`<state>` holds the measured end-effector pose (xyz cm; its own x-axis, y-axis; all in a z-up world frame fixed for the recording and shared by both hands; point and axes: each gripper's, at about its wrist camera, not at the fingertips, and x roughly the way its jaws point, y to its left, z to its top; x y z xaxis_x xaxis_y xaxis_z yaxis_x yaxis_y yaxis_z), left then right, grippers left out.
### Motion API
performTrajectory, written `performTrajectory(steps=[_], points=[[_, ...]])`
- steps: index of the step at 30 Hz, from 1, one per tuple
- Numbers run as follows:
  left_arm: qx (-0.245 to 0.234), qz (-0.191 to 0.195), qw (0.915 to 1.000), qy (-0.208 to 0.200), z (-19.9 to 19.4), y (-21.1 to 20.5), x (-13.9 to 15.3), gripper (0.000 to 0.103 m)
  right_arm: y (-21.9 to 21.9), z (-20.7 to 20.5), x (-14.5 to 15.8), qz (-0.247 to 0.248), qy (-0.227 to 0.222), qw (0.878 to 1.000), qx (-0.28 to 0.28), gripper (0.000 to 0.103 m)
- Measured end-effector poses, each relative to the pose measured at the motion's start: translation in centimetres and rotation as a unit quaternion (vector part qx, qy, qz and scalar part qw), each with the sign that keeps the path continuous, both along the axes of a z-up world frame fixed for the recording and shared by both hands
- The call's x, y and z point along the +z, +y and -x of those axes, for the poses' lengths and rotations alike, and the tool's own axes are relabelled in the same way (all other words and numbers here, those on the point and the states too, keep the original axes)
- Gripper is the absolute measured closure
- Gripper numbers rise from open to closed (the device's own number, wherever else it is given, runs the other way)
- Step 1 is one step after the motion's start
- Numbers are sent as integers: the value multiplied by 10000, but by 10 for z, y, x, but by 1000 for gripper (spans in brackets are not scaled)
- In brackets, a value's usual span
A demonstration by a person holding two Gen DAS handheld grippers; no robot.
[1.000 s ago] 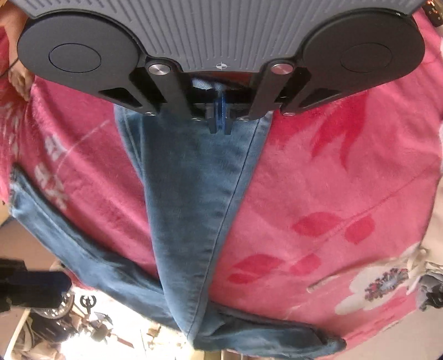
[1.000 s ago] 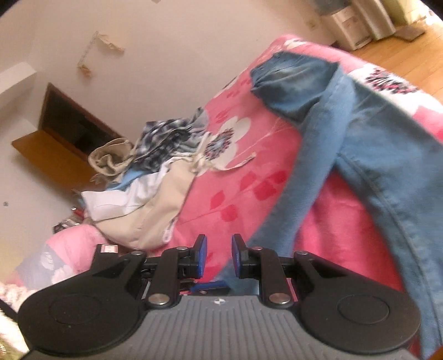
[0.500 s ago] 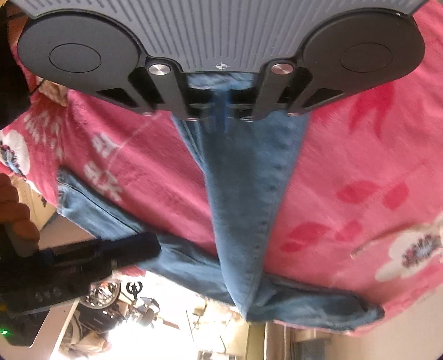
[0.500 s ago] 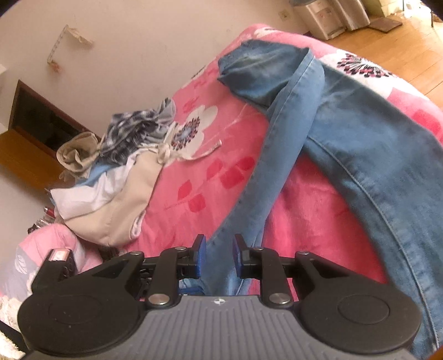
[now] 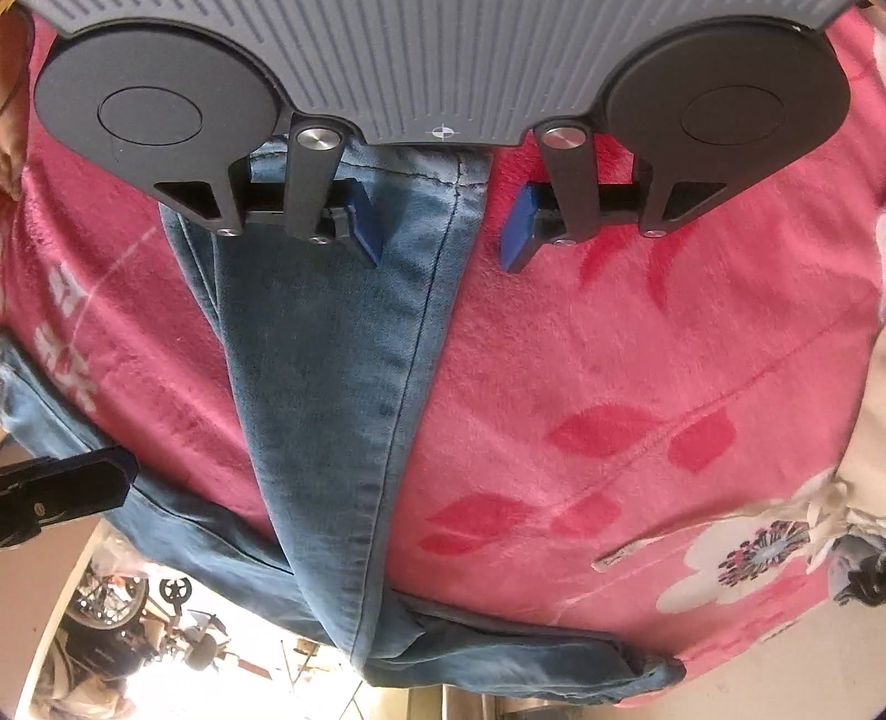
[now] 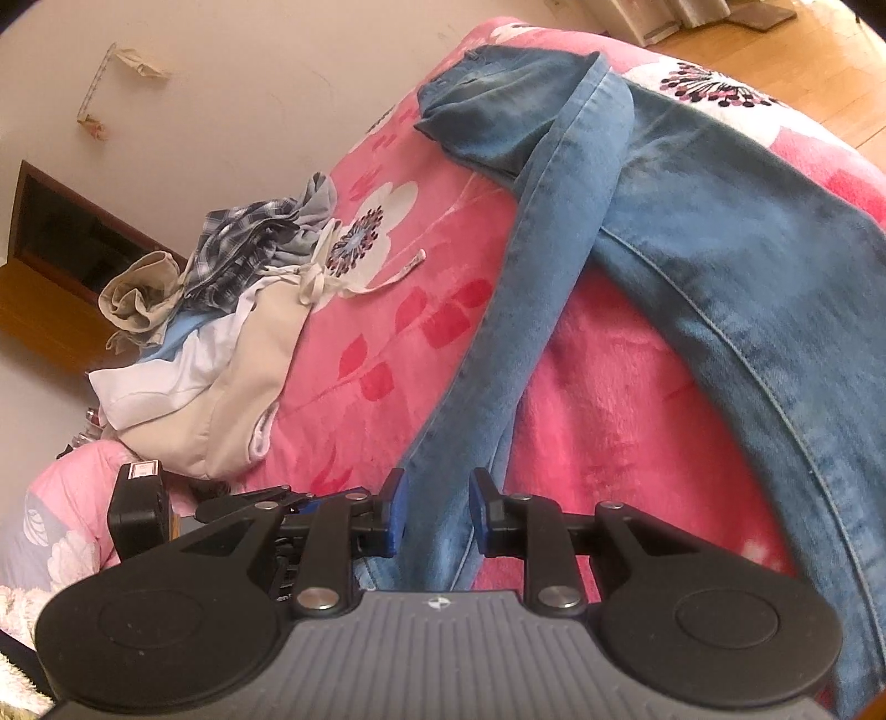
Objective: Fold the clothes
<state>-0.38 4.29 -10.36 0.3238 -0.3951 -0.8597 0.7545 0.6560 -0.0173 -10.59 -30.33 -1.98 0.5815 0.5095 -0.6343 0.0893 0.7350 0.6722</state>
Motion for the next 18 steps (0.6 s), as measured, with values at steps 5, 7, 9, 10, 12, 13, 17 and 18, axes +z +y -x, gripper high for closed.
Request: performTrajectory(steps=[5, 7, 9, 10, 12, 13, 17, 18], points=[[-8, 16, 9999, -167, 9, -2, 3, 94, 1, 1, 4, 6, -41, 10000, -5, 77], [29, 73, 9998, -194, 10, -2, 6, 95, 2, 1, 6, 14, -65, 10000, -3, 77], [57, 273, 9995, -169, 10, -1, 12, 96, 3, 1, 7, 26, -88, 10000, -1, 77], [54, 401, 9991, -157, 11, 0, 16, 96, 3, 1, 8, 36, -100, 9999, -3, 77], [-41, 729, 9973, -98, 14, -2, 26, 96, 2, 1, 10, 61, -129, 9999, -25, 77], [-111, 885, 9960, -66, 16, -4, 31, 96, 2, 1, 10, 65, -134, 9999, -40, 77], [-422, 1320, 9903, 63, 28, -15, 45, 96, 1, -1, 8, 60, -57, 9999, -59, 76], [-499, 1402, 9888, 104, 32, -18, 46, 96, 1, -1, 7, 47, -17, 10000, -33, 76]])
